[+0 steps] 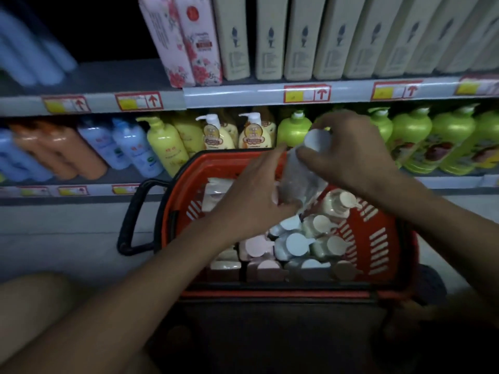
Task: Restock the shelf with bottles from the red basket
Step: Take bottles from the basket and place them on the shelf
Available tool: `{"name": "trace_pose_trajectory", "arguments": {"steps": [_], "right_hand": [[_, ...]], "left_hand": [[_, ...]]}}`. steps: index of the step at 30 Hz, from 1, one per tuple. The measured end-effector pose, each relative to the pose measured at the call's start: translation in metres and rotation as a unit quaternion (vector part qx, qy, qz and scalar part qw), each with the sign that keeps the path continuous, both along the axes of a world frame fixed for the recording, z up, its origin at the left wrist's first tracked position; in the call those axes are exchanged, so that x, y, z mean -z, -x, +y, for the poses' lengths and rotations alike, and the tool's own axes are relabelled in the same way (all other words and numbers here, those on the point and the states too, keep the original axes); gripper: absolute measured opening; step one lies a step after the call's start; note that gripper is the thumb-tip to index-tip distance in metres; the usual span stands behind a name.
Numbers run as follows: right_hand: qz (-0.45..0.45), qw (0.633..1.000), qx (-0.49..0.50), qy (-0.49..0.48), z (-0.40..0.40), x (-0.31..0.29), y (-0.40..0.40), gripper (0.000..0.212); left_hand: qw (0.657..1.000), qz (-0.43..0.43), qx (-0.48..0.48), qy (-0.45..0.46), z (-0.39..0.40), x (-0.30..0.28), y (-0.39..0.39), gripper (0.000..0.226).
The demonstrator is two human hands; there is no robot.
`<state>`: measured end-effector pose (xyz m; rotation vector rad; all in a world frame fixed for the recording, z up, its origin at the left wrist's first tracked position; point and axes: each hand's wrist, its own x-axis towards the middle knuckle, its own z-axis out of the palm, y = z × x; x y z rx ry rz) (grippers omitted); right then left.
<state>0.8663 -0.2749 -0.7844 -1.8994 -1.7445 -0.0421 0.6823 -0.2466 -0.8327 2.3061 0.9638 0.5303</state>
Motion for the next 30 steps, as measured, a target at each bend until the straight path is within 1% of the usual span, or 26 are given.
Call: {"name": "trace_pose_trajectory", "arguments": {"steps": [3, 5, 7, 9, 10, 11, 13, 15, 16, 18, 19, 20, 21, 22, 23, 24, 25, 26, 27, 29, 30], "right_hand": [[0.01, 0.998, 0.042, -0.044, -0.007, -0.054, 0.011, 0.05], [-0.001, 0.996, 0.068, -0.054, -0.004, -0.09, 0.021, 0.051], [-0.002, 0.995, 0.08, -0.058, -0.001, -0.123, 0.033, 0.052], [0.008, 0.995, 0.076, -0.07, -0.001, -0.153, 0.046, 0.051], [0.009, 0.994, 0.073, -0.079, -0.002, -0.166, 0.052, 0.051], [0.005, 0.993, 0.074, -0.088, -0.004, -0.179, 0.059, 0.05], [-0.004, 0.991, 0.075, -0.111, -0.01, -0.205, 0.071, 0.054], [0.036, 0.989, 0.058, -0.134, -0.019, -0.229, 0.078, 0.067], [0.07, 0.983, 0.041, -0.166, -0.025, -0.237, 0.079, 0.068], [0.122, 0.955, 0.005, -0.269, -0.036, -0.239, 0.075, 0.053], [0.142, 0.944, -0.012, -0.297, -0.04, -0.234, 0.073, 0.045], [0.171, 0.944, -0.038, -0.281, -0.041, -0.227, 0.071, 0.04], [0.222, 0.946, -0.079, -0.223, -0.04, -0.22, 0.07, 0.039], [0.294, 0.936, -0.135, -0.137, -0.04, -0.212, 0.071, 0.039], [0.369, 0.908, -0.191, -0.048, -0.04, -0.206, 0.073, 0.039], [0.429, 0.872, -0.236, 0.014, -0.04, -0.201, 0.076, 0.042], [0.458, 0.845, -0.273, 0.04, -0.04, -0.198, 0.079, 0.047], [0.461, 0.836, -0.294, 0.039, -0.04, -0.196, 0.082, 0.053], [0.46, 0.834, -0.303, 0.024, -0.041, -0.197, 0.084, 0.056], [0.472, 0.829, -0.298, -0.014, -0.038, -0.205, 0.087, 0.055], [0.475, 0.827, -0.298, -0.03, -0.036, -0.209, 0.087, 0.055]], "left_hand": [[0.997, -0.063, 0.022, 0.031, -0.017, -0.013, -0.004, 0.121], [0.992, -0.119, 0.008, 0.038, -0.02, -0.028, -0.012, 0.126], [0.977, -0.206, -0.034, 0.034, -0.021, -0.051, -0.026, 0.121], [0.951, -0.299, -0.072, 0.019, -0.022, -0.076, -0.037, 0.107], [0.94, -0.33, -0.085, 0.005, -0.021, -0.086, -0.038, 0.102], [0.933, -0.347, -0.092, -0.002, -0.021, -0.097, -0.036, 0.102], [0.924, -0.372, -0.091, 0.015, -0.017, -0.12, -0.026, 0.106], [0.915, -0.388, -0.101, 0.048, -0.011, -0.143, -0.01, 0.103], [0.908, -0.399, -0.112, 0.068, -0.011, -0.157, 0.0, 0.099], [0.89, -0.427, -0.111, 0.115, -0.014, -0.181, 0.022, 0.094], [0.881, -0.442, -0.094, 0.138, -0.016, -0.192, 0.033, 0.092], [0.874, -0.454, -0.07, 0.158, -0.018, -0.204, 0.042, 0.09], [0.869, -0.462, -0.041, 0.174, -0.02, -0.215, 0.051, 0.087], [0.863, -0.467, -0.02, 0.19, -0.022, -0.226, 0.058, 0.084], [0.86, -0.468, -0.005, 0.206, -0.022, -0.234, 0.063, 0.079], [0.856, -0.468, 0.0, 0.221, -0.021, -0.241, 0.066, 0.069], [0.851, -0.468, -0.002, 0.238, -0.02, -0.247, 0.067, 0.058], [0.845, -0.469, -0.009, 0.257, -0.019, -0.252, 0.068, 0.049], [0.842, -0.466, -0.014, 0.27, -0.016, -0.254, 0.068, 0.048], [0.847, -0.454, -0.016, 0.276, -0.016, -0.263, 0.065, 0.057], [0.856, -0.447, -0.015, 0.26, -0.017, -0.269, 0.063, 0.052]]}}
